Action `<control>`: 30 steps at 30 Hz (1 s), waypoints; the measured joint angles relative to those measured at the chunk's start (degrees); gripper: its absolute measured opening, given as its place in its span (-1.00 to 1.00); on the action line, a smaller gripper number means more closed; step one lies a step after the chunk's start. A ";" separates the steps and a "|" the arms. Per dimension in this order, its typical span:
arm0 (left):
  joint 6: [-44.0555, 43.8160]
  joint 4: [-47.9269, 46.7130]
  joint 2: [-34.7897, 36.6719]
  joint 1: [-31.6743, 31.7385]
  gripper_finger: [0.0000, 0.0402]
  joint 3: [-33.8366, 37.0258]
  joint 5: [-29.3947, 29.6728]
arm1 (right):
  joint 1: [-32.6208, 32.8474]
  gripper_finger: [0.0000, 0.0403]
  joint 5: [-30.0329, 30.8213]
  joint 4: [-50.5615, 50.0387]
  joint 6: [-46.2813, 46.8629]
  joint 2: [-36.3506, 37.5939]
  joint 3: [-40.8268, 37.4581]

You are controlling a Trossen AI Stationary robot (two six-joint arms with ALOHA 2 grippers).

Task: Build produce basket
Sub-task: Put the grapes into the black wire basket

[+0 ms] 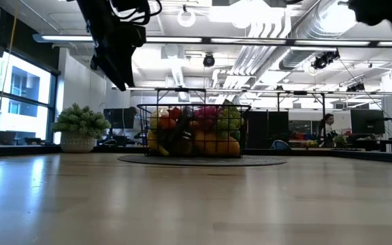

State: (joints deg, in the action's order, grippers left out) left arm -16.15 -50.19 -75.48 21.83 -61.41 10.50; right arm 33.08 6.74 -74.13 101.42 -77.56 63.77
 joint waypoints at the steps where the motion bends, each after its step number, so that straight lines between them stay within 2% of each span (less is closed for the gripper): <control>1: -0.24 0.00 0.00 -0.35 0.30 0.00 0.00 | 1.36 0.08 0.00 -0.04 2.33 0.00 0.00; 7: -1.72 0.00 0.00 -2.32 0.30 0.00 0.03 | 9.47 0.15 -1.11 -0.19 18.06 -0.02 0.00; 12: -3.28 0.05 0.00 -3.91 0.30 0.00 0.07 | 14.93 0.15 -2.55 0.18 27.18 -1.43 0.00; 17: -4.15 0.29 0.00 -5.16 0.30 -0.02 0.11 | 17.05 0.15 -7.50 0.84 28.19 -5.00 0.00; 25: -4.89 0.31 0.00 -5.88 0.30 -0.02 0.20 | 19.18 0.15 -8.66 6.21 28.87 -11.25 0.00; 30: -4.91 0.32 0.00 -5.88 0.30 -0.02 0.20 | 19.79 0.15 -12.60 8.15 29.73 -15.85 0.00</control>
State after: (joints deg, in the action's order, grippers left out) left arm -21.06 -49.88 -75.48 15.94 -61.43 10.70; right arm 52.87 -5.86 -65.98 131.15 -93.41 63.77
